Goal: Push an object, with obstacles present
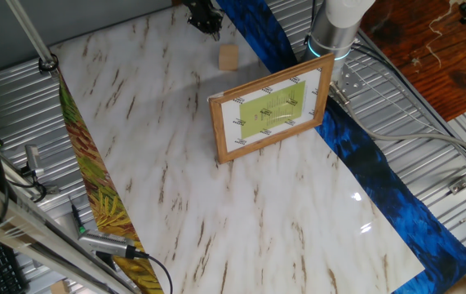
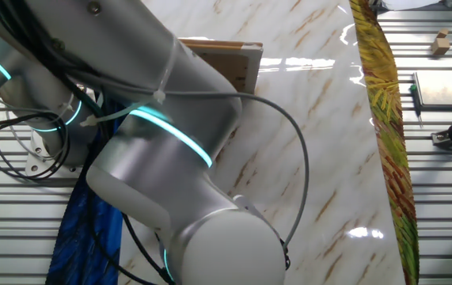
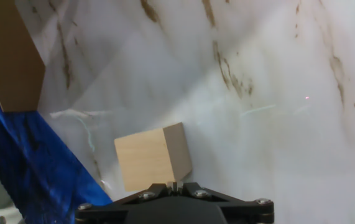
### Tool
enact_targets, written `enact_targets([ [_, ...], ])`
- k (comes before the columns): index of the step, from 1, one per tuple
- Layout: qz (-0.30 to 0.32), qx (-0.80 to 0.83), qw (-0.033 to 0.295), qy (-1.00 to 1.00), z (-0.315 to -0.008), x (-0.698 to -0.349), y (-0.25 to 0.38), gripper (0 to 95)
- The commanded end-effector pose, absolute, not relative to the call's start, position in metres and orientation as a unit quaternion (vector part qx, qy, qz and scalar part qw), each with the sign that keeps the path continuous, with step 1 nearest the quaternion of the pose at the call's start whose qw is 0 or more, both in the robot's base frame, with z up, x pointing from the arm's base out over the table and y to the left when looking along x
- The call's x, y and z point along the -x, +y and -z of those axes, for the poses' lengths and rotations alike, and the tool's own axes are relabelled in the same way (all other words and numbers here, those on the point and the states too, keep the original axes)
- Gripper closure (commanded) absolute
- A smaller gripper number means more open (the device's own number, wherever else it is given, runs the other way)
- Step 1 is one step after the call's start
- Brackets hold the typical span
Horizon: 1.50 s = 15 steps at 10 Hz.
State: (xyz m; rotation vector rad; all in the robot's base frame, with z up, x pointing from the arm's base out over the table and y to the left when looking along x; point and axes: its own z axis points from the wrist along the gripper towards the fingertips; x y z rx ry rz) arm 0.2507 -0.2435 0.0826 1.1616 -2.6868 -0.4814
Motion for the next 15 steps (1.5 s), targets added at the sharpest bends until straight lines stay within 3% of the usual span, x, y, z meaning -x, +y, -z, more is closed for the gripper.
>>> enact_targets([
  [1,0.162,-0.391,0.087,-0.902,-0.080,-0.250,-0.245,95.0],
  [15,0.170,-0.402,0.068,-0.897,-0.062,-0.240,-0.255,95.0],
])
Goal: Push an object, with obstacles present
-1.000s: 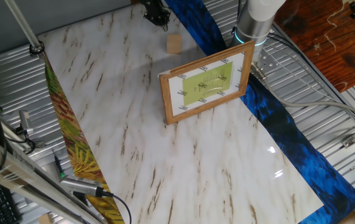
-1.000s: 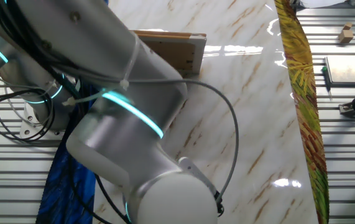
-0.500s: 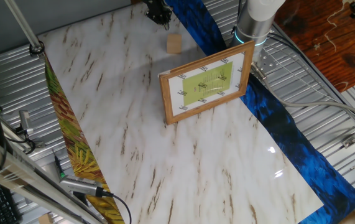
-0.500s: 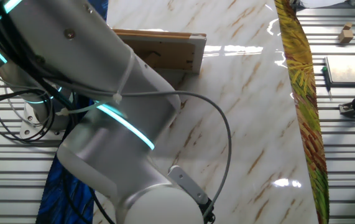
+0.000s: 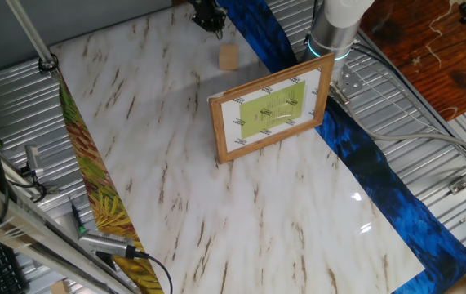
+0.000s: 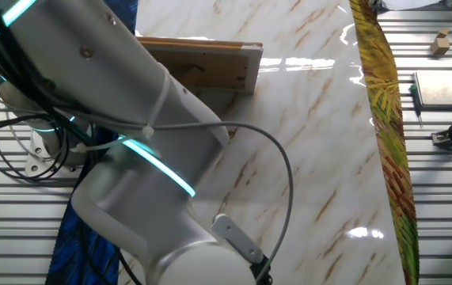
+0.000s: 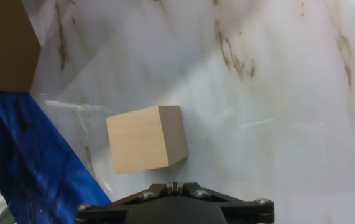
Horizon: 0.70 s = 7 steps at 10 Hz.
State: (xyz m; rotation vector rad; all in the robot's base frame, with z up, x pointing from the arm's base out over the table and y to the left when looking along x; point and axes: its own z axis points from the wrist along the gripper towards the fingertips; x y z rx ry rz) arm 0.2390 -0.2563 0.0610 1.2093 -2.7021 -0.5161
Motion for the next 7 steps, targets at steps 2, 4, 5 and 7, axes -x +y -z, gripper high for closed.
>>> enact_targets([
  [2,0.171,-0.402,0.068,-0.897,-0.061,-0.244,-0.251,95.0],
  [4,0.171,-0.400,0.068,-0.898,-0.059,-0.252,-0.243,95.0],
  [5,0.170,-0.400,0.067,-0.898,-0.059,-0.255,-0.240,95.0],
  [7,0.169,-0.398,0.065,-0.899,-0.058,-0.262,-0.232,95.0],
])
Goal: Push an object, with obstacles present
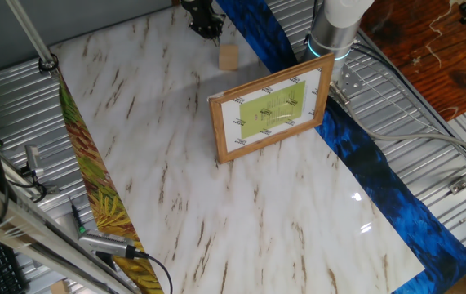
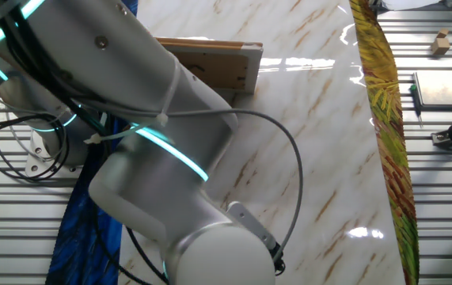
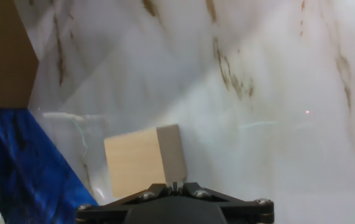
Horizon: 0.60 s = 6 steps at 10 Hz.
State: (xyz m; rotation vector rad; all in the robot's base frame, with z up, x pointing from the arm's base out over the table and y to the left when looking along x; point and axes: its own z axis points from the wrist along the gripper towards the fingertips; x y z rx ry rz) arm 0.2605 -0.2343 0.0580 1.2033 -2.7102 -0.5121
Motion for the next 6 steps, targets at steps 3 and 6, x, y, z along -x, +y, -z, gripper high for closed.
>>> enact_targets([
  [3,0.167,-0.397,0.065,-0.900,-0.0571,-0.2641,-0.2297,95.0],
  [6,0.165,-0.399,0.065,-0.900,-0.0574,-0.2624,-0.2316,95.0],
])
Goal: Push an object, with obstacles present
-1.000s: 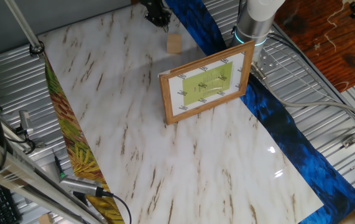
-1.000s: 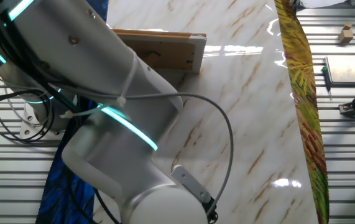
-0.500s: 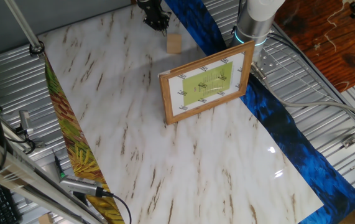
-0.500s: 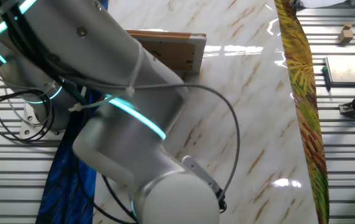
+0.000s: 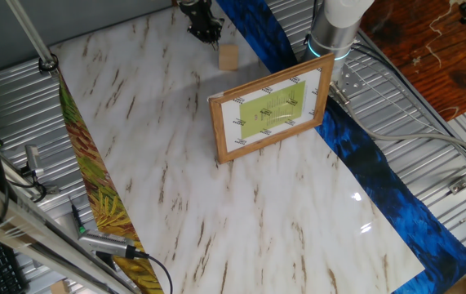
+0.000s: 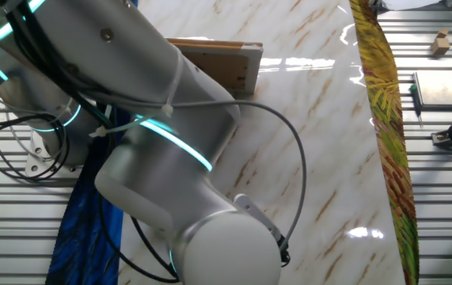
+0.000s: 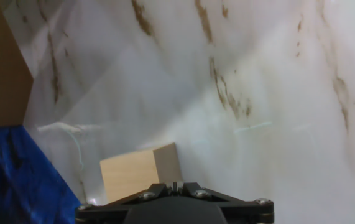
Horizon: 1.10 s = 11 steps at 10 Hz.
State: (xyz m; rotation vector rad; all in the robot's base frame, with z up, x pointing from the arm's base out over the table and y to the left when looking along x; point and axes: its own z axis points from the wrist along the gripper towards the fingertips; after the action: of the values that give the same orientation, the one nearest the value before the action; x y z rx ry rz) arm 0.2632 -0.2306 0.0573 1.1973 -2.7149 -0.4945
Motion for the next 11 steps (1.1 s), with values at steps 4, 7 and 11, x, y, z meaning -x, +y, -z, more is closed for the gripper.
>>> enact_targets([
  [4,0.165,-0.403,0.068,-0.898,-0.059,-0.248,-0.247,95.0],
  [7,0.186,-0.404,0.077,-0.893,-0.061,-0.232,-0.262,95.0],
  [11,0.210,-0.398,0.070,-0.890,-0.061,-0.229,-0.265,95.0],
])
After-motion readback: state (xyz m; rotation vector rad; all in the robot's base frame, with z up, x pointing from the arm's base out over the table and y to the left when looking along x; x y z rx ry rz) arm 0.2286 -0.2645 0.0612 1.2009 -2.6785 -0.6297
